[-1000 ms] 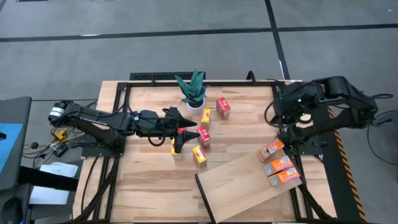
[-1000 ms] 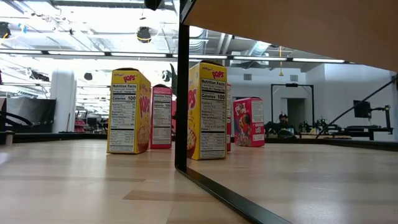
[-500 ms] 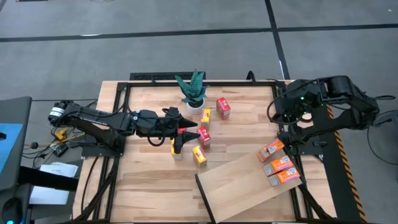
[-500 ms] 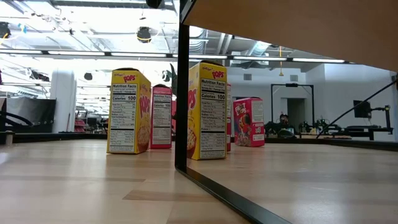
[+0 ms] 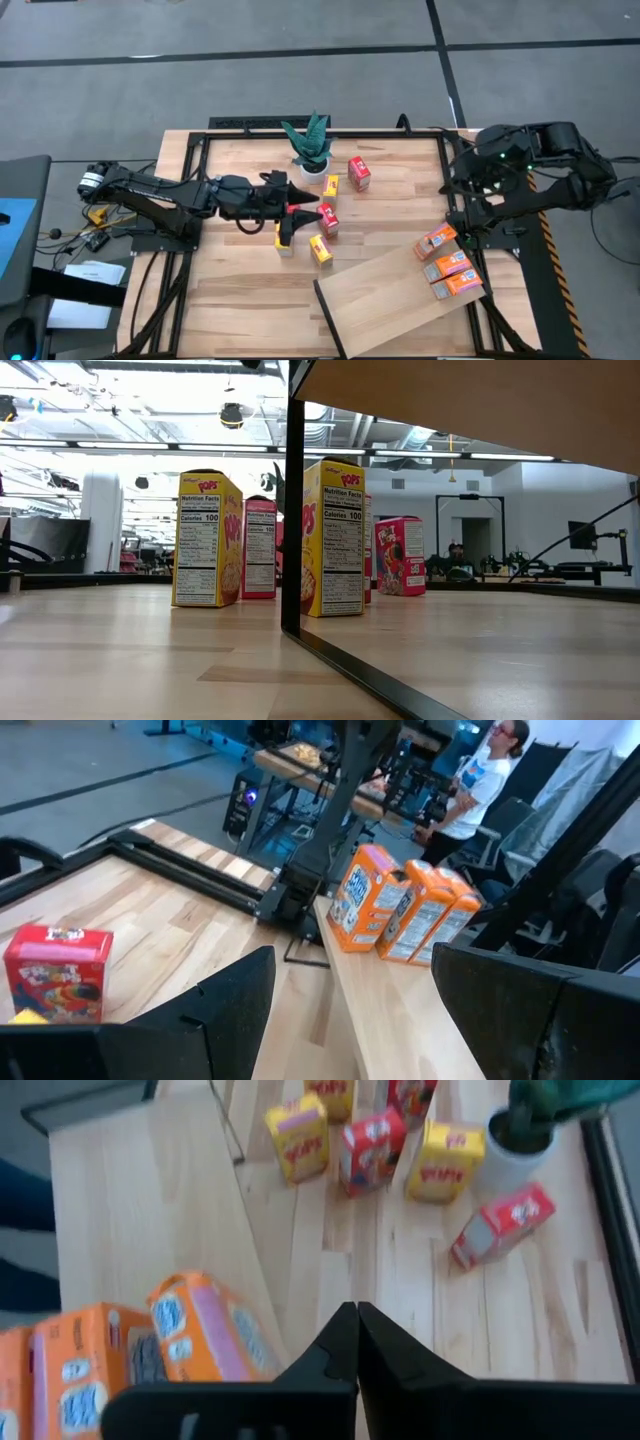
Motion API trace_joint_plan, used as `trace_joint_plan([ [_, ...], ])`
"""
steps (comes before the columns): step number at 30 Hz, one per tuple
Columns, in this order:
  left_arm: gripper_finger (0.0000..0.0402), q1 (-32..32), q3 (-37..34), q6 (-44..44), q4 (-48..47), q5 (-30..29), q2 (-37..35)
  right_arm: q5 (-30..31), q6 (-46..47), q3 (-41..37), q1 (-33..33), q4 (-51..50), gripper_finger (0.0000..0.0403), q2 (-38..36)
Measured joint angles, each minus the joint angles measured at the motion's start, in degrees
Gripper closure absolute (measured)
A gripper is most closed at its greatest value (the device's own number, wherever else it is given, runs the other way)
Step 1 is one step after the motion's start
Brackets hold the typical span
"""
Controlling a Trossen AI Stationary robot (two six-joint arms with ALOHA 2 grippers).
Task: Stack cereal on shelf
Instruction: Put the orange cereal box on the shelf aligned with the other orange cereal boxes
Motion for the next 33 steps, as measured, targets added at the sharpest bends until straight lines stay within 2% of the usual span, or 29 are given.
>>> trace_joint_plan([
  [5, 0.0141, 0.0, 0.0, 0.7, 0.1, -0.1, 0.0, 0.0, 0.7, -6.8, 0.0, 6.1, 0.0363, -4.1],
  [16, 0.0141, 0.0, 0.0, 3.2, 4.4, -0.2, 0.0, -0.1, 2.4, -8.5, 0.0, 9.9, 0.0384, -5.0],
  [23, 0.0141, 0.0, 0.0, 3.3, 5.2, 0.1, 0.0, -0.3, 3.6, -16.5, 0.0, 12.6, 0.0373, -7.2],
  [29, 0.0141, 0.0, 0.0, 3.6, 5.8, 1.3, 0.0, -2.1, 5.2, -20.0, 0.0, 14.6, 0.0368, -8.4],
  [33, 0.0141, 0.4, 0.0, 3.7, 5.8, 1.4, 0.0, -6.0, 6.1, -21.2, 0.0, 15.0, 0.038, -8.5],
])
